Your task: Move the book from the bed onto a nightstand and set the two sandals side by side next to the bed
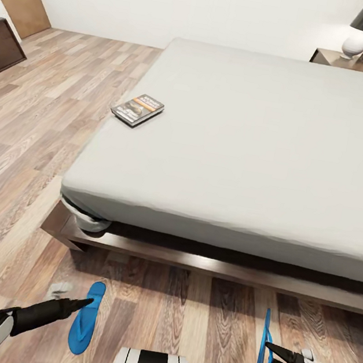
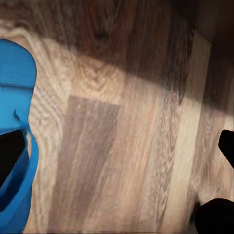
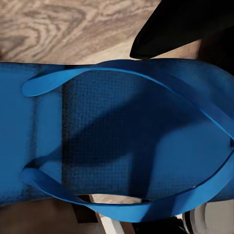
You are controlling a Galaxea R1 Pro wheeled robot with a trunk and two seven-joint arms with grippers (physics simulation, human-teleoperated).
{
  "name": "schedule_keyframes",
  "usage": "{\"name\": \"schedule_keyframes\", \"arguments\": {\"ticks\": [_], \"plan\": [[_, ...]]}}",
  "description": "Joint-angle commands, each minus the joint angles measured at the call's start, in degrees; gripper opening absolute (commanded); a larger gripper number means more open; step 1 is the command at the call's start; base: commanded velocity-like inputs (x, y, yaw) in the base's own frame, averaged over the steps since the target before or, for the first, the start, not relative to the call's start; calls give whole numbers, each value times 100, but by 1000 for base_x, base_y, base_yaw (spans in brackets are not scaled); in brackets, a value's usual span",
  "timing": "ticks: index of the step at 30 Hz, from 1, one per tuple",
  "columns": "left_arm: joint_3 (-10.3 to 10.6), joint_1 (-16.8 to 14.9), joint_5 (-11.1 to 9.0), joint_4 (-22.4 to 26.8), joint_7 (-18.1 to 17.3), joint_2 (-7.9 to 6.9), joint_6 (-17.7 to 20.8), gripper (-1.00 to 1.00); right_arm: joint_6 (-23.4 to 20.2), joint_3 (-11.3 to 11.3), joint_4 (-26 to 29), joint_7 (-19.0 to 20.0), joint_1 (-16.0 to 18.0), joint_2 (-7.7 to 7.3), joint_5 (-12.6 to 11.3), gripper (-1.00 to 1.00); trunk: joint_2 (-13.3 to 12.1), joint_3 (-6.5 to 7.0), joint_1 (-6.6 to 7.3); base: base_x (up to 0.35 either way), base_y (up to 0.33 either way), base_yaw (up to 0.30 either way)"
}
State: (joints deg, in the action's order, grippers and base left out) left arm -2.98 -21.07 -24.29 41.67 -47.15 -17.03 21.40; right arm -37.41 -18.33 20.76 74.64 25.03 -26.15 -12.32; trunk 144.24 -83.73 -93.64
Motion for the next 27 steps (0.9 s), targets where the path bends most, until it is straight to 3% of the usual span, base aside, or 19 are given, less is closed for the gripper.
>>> {"name": "schedule_keyframes", "arguments": {"ticks": [1, 3, 8, 12, 14, 17, 20, 22, 24, 27], "plan": [[-28, 3, -52, -330, -156, -13, -235, 100, -43, 9, -1, -145, 2, 12, -2, -100, 0, 20, 3, 0, 0, 0], [-35, 5, -58, -509, -290, -10, -439, 100, -40, 23, 3, -489, 2, 18, 0, -100, -3, 64, 8, 0, 0, 0], [-44, 6, -67, -666, -581, -10, -579, 100, -22, 39, 130, -2369, 2, 26, 18, -100, -10, 175, 21, 0, 0, 0], [-44, 6, -67, -670, -631, -11, -579, 100, -15, 81, 697, -3798, 2, 110, 34, -100, -15, 263, 32, 0, 0, 0], [-44, 6, -67, -670, -635, -11, -577, 100, 82, 88, 796, -4168, 2, 145, 41, -100, -18, 308, 37, 0, 0, 0], [-44, 6, -67, -669, -642, -9, -576, 100, 687, 105, 820, -4672, 2, 167, 93, -100, -20, 352, 42, 0, 0, 0], [-44, 6, -67, -669, -635, -3, -576, 100, 958, 167, 823, -5762, 2, 185, 595, -100, -20, 352, 42, 0, 0, 0], [-44, 6, -67, -669, -631, -3, -576, 100, 993, 176, 822, -6290, 2, 293, 869, -100, -20, 352, 42, 0, 0, 0], [-44, 6, -67, -669, -630, 1, -574, 100, 1009, 181, 805, -6715, 2, 531, 1072, -100, -20, 352, 42, 0, 0, 0], [-44, 6, -74, -675, -622, 5, -569, 100, 1014, 187, 800, -6904, 2, 668, 1242, -100, -20, 352, 42, 0, 0, 0]]}}
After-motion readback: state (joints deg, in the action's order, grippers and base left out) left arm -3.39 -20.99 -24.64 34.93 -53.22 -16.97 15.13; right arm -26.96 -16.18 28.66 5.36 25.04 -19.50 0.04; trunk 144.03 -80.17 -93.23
